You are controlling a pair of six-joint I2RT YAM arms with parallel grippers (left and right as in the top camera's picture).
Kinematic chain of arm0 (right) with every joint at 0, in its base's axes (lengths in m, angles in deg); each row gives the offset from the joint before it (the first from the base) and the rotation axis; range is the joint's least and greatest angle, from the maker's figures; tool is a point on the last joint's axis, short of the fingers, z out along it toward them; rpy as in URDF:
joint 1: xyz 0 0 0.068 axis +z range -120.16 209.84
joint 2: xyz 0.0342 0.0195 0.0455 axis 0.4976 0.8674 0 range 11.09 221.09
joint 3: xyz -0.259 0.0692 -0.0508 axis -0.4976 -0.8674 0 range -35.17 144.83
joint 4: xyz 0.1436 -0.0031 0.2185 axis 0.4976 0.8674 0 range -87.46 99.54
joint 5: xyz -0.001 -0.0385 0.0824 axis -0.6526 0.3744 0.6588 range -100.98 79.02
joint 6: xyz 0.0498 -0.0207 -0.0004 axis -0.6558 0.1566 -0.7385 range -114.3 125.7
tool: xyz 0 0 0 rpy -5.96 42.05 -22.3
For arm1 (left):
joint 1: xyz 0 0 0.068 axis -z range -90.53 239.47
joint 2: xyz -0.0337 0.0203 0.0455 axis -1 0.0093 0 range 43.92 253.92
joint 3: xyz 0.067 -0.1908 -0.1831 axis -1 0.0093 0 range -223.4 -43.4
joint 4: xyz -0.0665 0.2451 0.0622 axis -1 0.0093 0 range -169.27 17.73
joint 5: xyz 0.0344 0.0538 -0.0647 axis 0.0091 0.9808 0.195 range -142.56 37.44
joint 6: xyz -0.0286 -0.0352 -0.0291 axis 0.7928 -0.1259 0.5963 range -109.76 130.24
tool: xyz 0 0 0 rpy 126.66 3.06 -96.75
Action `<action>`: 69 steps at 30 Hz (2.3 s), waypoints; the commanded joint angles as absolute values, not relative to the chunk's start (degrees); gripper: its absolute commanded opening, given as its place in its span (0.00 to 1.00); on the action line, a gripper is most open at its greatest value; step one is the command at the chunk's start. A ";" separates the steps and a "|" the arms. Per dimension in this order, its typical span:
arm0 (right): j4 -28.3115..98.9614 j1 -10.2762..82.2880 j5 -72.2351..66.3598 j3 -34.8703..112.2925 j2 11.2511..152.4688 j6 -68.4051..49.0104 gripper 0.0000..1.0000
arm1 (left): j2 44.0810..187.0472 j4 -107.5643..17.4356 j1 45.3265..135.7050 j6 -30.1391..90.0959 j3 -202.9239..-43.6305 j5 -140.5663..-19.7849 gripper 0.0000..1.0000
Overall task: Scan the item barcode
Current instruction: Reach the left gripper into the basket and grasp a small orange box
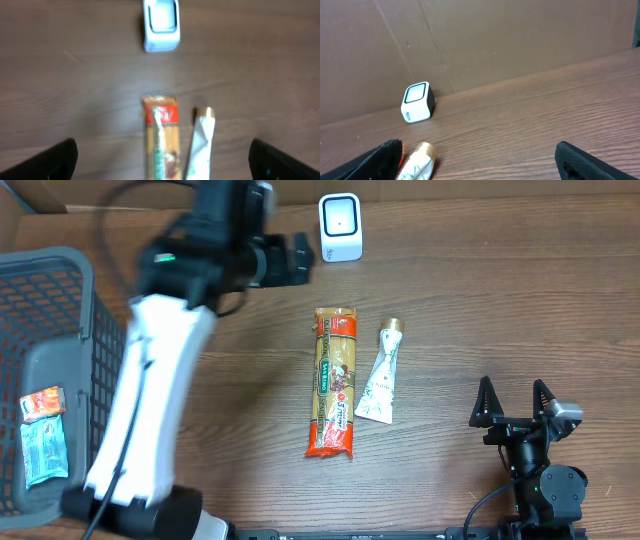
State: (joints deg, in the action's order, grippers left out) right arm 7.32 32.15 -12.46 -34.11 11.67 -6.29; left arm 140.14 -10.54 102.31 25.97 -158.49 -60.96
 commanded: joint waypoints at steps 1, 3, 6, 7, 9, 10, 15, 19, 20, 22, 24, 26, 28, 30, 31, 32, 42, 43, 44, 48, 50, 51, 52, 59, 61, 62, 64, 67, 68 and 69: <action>7.18 32.52 -12.35 -34.72 11.25 -6.51 1.00 | 135.44 -3.61 96.82 14.56 -168.87 -61.27 1.00; 7.18 32.52 -12.35 -34.72 11.25 -6.48 1.00 | 133.96 0.58 93.17 13.07 -172.08 -58.82 1.00; 7.18 32.52 -12.35 -34.72 11.25 -6.51 1.00 | 131.60 5.81 86.42 18.41 -173.94 -53.27 0.95; 7.18 32.52 -12.35 -34.72 11.25 -6.51 1.00 | 130.92 7.14 83.97 20.18 -173.94 -52.00 0.94; 7.18 32.52 -12.35 -34.72 11.25 -6.51 1.00 | 130.20 9.48 78.90 22.67 -173.94 -49.73 0.93; 7.18 32.52 -12.35 -34.72 11.25 -6.51 1.00 | 130.09 10.75 74.55 24.77 -173.94 -47.96 0.93; 7.18 32.52 -12.35 -34.72 11.25 -6.51 1.00 | 130.61 10.40 61.63 31.89 -172.83 -47.15 0.98; 7.18 32.52 -12.35 -34.72 11.25 -6.51 1.00 | 133.26 7.91 52.36 36.70 -170.66 -45.93 1.00; 7.18 32.52 -12.35 -34.72 11.25 -6.51 1.00 | 133.89 7.16 51.05 36.68 -170.12 -45.95 1.00; 7.18 32.52 -12.35 -34.72 11.25 -6.51 1.00 | 135.40 5.76 49.09 35.89 -168.87 -45.93 1.00; 7.18 32.52 -12.35 -34.72 11.25 -6.51 1.00 | 137.24 4.45 48.01 33.03 -167.41 -45.93 0.98; 7.18 32.52 -12.35 -34.72 11.25 -6.51 1.00 | 139.31 3.25 47.58 28.70 -166.05 -45.64 0.96; 7.18 32.52 -12.35 -34.72 11.25 -6.51 1.00 | 141.21 2.03 47.58 24.13 -164.24 -45.44 0.94; 7.18 32.52 -12.35 -34.72 11.25 -6.51 1.00 | 142.79 1.46 47.58 21.97 -162.05 -45.51 0.91; 7.18 32.52 -12.35 -34.72 11.25 -6.51 1.00 | 143.46 1.13 47.58 21.31 -160.41 -45.49 0.89; 7.18 32.52 -12.35 -34.72 11.25 -6.51 1.00 | 143.92 0.56 47.60 20.61 -158.66 -45.47 0.87; 7.18 32.52 -12.35 -34.72 11.25 -6.51 1.00 | 144.30 -16.73 47.49 12.35 -136.24 -43.15 0.88; 7.18 32.52 -12.35 -34.72 11.25 -6.51 1.00 | 144.30 -19.00 47.49 11.76 -134.45 -43.39 0.89; 7.18 32.52 -12.35 -34.72 11.25 -6.51 1.00 | 144.30 -21.05 47.49 11.39 -132.92 -43.59 0.90; 7.18 32.52 -12.35 -34.72 11.25 -6.51 1.00 | 144.32 -30.23 47.47 10.12 -127.36 -43.57 0.95; 7.18 32.52 -12.35 -34.72 11.25 -6.51 1.00 | 144.32 -36.29 47.47 7.54 -124.59 -43.28 0.96; 7.18 32.52 -12.35 -34.72 11.25 -6.51 1.00 | 144.38 -38.96 47.47 6.01 -123.39 -43.26 0.98; 7.18 32.52 -12.35 -34.72 11.25 -6.51 1.00 | 144.40 -41.75 47.47 4.55 -122.18 -43.28 0.99; 7.18 32.52 -12.35 -34.72 11.25 -6.51 1.00 | 148.29 -49.34 46.99 -0.09 -119.63 -42.91 1.00; 7.18 32.50 -12.35 -34.72 11.25 -6.48 1.00 | 150.31 -49.75 46.44 -0.06 -119.63 -42.91 1.00; 7.18 32.52 -12.35 -34.72 11.25 -6.51 1.00 | 151.38 -49.82 46.22 -0.04 -119.63 -42.89 1.00; 7.18 32.52 -12.35 -34.72 11.25 -6.51 1.00 | 152.97 -50.43 45.81 -0.02 -119.63 -41.45 0.99; 7.18 32.52 -12.35 -34.72 11.25 -6.51 1.00 | 155.09 -52.38 44.98 -0.26 -119.63 -37.12 0.99; 7.18 32.52 -12.35 -34.72 11.25 -6.51 1.00 | 155.53 -52.79 44.69 -1.03 -119.63 -36.88 0.99; 7.18 32.52 -12.35 -34.72 11.25 -6.51 1.00 | 156.10 -53.21 44.30 -2.16 -119.63 -37.01 0.99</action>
State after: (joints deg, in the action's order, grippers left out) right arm 7.34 32.15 -12.46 -34.11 11.67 -6.31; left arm 154.68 -52.18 45.48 0.66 -119.78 -40.37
